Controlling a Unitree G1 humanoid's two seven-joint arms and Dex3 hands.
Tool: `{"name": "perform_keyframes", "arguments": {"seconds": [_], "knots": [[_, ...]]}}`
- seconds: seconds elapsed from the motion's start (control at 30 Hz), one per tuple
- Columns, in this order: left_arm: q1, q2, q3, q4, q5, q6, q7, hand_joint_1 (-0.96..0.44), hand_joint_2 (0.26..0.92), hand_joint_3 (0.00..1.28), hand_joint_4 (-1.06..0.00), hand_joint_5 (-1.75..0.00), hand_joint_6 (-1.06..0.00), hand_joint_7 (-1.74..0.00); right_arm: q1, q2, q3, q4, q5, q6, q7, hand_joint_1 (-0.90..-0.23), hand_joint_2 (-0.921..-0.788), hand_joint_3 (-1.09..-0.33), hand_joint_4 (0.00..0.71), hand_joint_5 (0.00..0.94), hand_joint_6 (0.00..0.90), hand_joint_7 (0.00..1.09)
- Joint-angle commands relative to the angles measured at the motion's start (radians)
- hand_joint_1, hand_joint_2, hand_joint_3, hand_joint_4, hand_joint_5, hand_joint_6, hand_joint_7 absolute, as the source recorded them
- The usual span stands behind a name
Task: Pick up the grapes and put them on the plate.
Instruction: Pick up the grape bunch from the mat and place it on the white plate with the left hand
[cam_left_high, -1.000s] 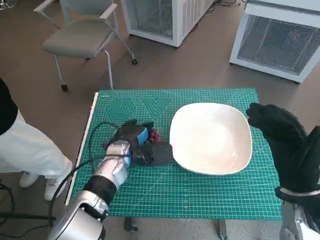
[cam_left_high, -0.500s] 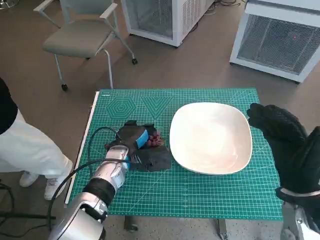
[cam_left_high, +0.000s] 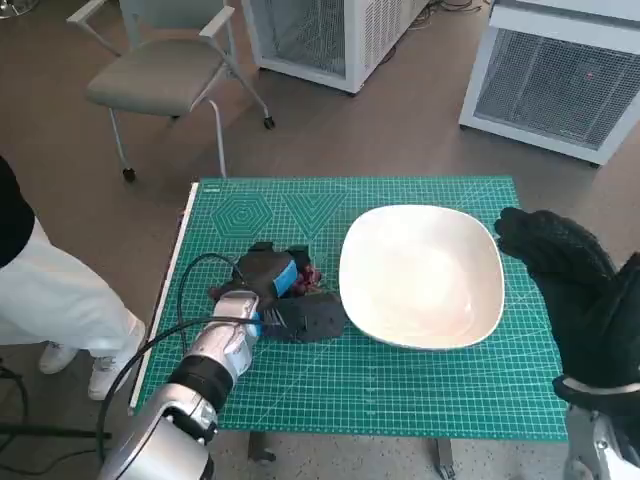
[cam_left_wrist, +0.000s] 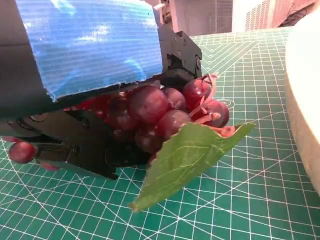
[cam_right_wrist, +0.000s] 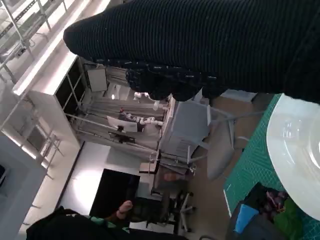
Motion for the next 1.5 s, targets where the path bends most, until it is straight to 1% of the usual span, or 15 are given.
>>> {"name": "perform_keyframes", "arguments": {"seconds": [0.03,0.13,0.33,0.53,0.6,0.67,0.7,0.83,0.9,1.0,1.07,1.17,1.27,1.43,1.5], "knots": [[0.016,-0.007,-0.008,0.023,-0.003,0.008,-0.019,0.0,0.92,0.26,-0.43,-1.51,-0.46,-1.28,0.023,-0.003,0.0,0.001,0.006,0.018,-0.001,-0.553,-0.921,-0.575,0.469,0.027,0.108,0.77],[0.015,-0.008,-0.006,0.023,-0.004,0.01,-0.022,0.01,0.92,0.25,-0.43,-1.55,-0.49,-1.19,0.024,-0.003,0.0,0.001,0.006,0.018,-0.001,-0.553,-0.921,-0.576,0.468,0.027,0.108,0.77],[0.014,-0.005,0.002,0.019,-0.013,0.011,-0.032,0.0,0.921,0.25,-0.45,-1.43,-0.46,-1.35,0.024,-0.004,-0.002,-0.003,0.009,0.023,-0.002,-0.55,-0.921,-0.578,0.467,0.027,0.11,0.78],[0.013,0.002,0.013,0.011,-0.024,0.003,-0.041,0.02,0.914,0.33,-0.38,-1.49,-0.37,-1.41,0.025,-0.002,-0.002,-0.007,0.008,0.027,-0.004,-0.549,-0.921,-0.579,0.467,0.027,0.111,0.78],[0.012,0.006,0.017,0.008,-0.029,0.001,-0.044,0.13,0.856,0.45,-0.37,-1.55,-0.38,-1.17,0.026,0.0,0.0,-0.009,0.006,0.027,-0.006,-0.549,-0.921,-0.579,0.467,0.027,0.111,0.78],[0.009,0.009,0.022,0.004,-0.033,-0.001,-0.048,0.26,0.777,0.61,-0.37,-1.62,-0.43,-0.83,0.026,0.002,0.001,-0.01,0.005,0.027,-0.007,-0.549,-0.921,-0.579,0.467,0.027,0.11,0.79],[0.008,0.011,0.024,0.002,-0.036,-0.001,-0.051,0.3,0.753,0.66,-0.37,-1.65,-0.45,-0.73,0.026,0.002,0.002,-0.011,0.004,0.027,-0.007,-0.549,-0.921,-0.579,0.467,0.027,0.11,0.79],[0.001,0.017,0.033,-0.012,-0.047,0.001,-0.058,0.36,0.713,0.76,-0.35,-1.71,-0.55,-0.56,0.024,0.003,0.003,-0.009,0.003,0.027,-0.008,-0.549,-0.921,-0.579,0.467,0.028,0.11,0.79],[-0.003,0.02,0.035,-0.021,-0.052,0.002,-0.06,0.29,0.742,0.7,-0.34,-1.68,-0.52,-0.75,0.023,0.003,0.003,-0.008,0.002,0.027,-0.009,-0.549,-0.921,-0.579,0.467,0.028,0.11,0.79],[-0.007,0.025,0.039,-0.036,-0.058,0.003,-0.065,0.12,0.793,0.58,-0.36,-1.59,-0.44,-1.17,0.021,0.004,0.004,-0.006,-0.001,0.027,-0.011,-0.549,-0.921,-0.578,0.467,0.028,0.112,0.79],[-0.009,0.028,0.041,-0.05,-0.062,0.004,-0.07,0.06,0.787,0.56,-0.36,-1.59,-0.46,-1.28,0.021,0.005,0.005,-0.005,-0.003,0.026,-0.012,-0.549,-0.921,-0.577,0.468,0.028,0.113,0.79],[-0.011,0.035,0.047,-0.083,-0.068,0.006,-0.081,0.02,0.746,0.6,-0.35,-1.61,-0.5,-1.31,0.019,0.006,0.007,-0.003,-0.004,0.024,-0.013,-0.549,-0.921,-0.577,0.468,0.029,0.114,0.79],[-0.01,0.044,0.052,-0.121,-0.07,0.007,-0.092,0.01,0.699,0.65,-0.33,-1.68,-0.6,-1.22,0.019,0.007,0.009,-0.004,-0.006,0.024,-0.014,-0.549,-0.921,-0.576,0.468,0.029,0.115,0.79],[0.005,0.066,0.054,-0.216,-0.063,0.012,-0.107,0.01,0.714,0.62,-0.38,-1.63,-0.55,-1.28,0.016,0.006,0.01,-0.003,-0.005,0.024,-0.014,-0.549,-0.921,-0.576,0.469,0.029,0.116,0.79],[0.018,0.077,0.053,-0.265,-0.057,0.013,-0.108,0.0,0.732,0.59,-0.41,-1.55,-0.51,-1.35,0.015,0.006,0.01,-0.003,-0.004,0.024,-0.014,-0.549,-0.921,-0.576,0.469,0.029,0.116,0.79]]}}
